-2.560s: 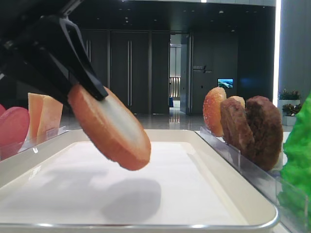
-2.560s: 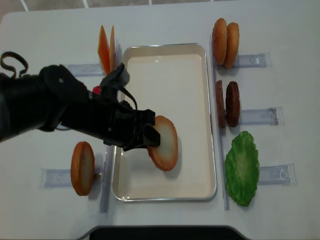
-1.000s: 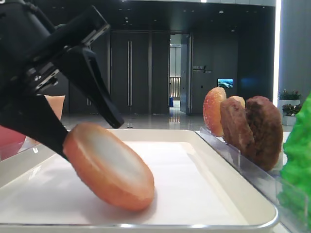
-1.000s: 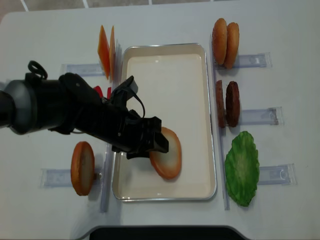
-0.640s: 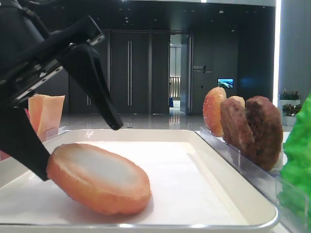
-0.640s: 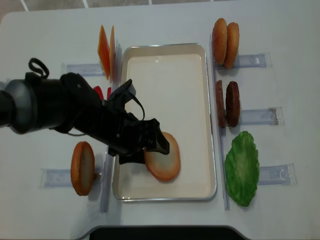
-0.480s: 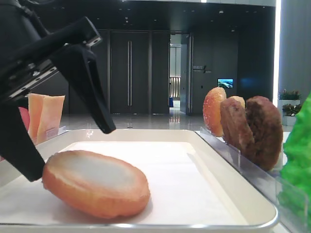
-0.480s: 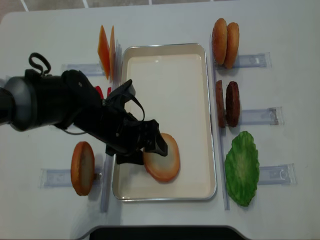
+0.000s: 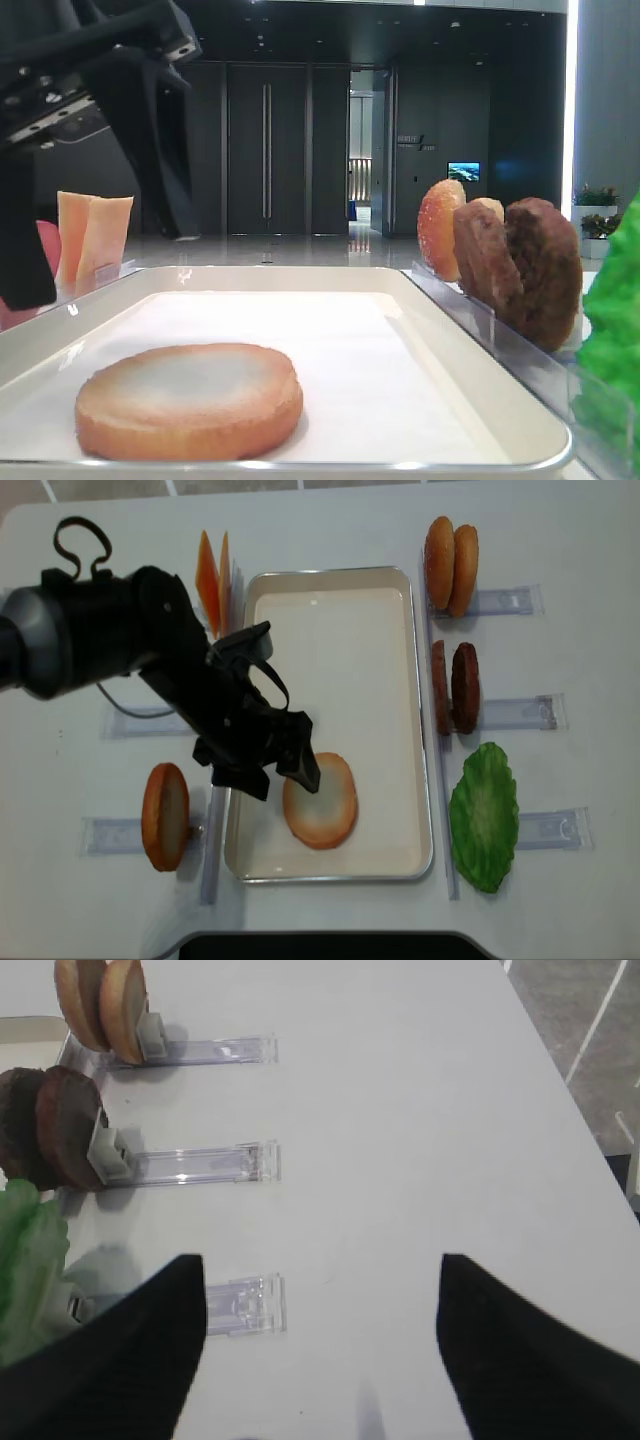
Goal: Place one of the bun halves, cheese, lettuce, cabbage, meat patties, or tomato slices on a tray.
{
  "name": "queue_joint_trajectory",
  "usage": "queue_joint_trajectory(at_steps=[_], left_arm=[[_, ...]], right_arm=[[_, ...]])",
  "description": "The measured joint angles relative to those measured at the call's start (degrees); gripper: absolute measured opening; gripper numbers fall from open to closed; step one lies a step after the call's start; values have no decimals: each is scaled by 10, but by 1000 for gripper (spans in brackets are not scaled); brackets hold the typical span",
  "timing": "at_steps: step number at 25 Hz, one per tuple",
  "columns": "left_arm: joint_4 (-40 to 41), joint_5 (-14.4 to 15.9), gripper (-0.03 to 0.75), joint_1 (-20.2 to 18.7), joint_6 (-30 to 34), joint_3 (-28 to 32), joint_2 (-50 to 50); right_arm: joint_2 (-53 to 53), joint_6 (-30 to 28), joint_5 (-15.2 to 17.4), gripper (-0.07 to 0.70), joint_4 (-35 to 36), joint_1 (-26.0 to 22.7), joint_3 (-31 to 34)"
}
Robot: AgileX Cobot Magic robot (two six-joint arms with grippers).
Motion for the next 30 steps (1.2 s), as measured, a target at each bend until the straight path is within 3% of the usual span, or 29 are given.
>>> queue_joint_trajectory(at_steps=[5, 7, 9, 22, 25, 30], left_arm=[[103, 104, 649, 0, -50, -67, -2], [138, 162, 649, 0, -69, -94, -4], [173, 193, 649, 0, -89, -113, -8], [243, 209, 605, 8, -108, -126, -43], [267, 210, 602, 42, -96, -126, -72], [303, 212, 601, 130, -39, -126, -115]], right_arm=[[0, 0, 0, 467, 0, 0, 0], [0, 0, 0, 467, 0, 0, 0], [0, 0, 0, 467, 0, 0, 0], [0, 0, 0, 467, 0, 0, 0], [0, 0, 0, 467, 0, 0, 0], [0, 0, 0, 467, 0, 0, 0]])
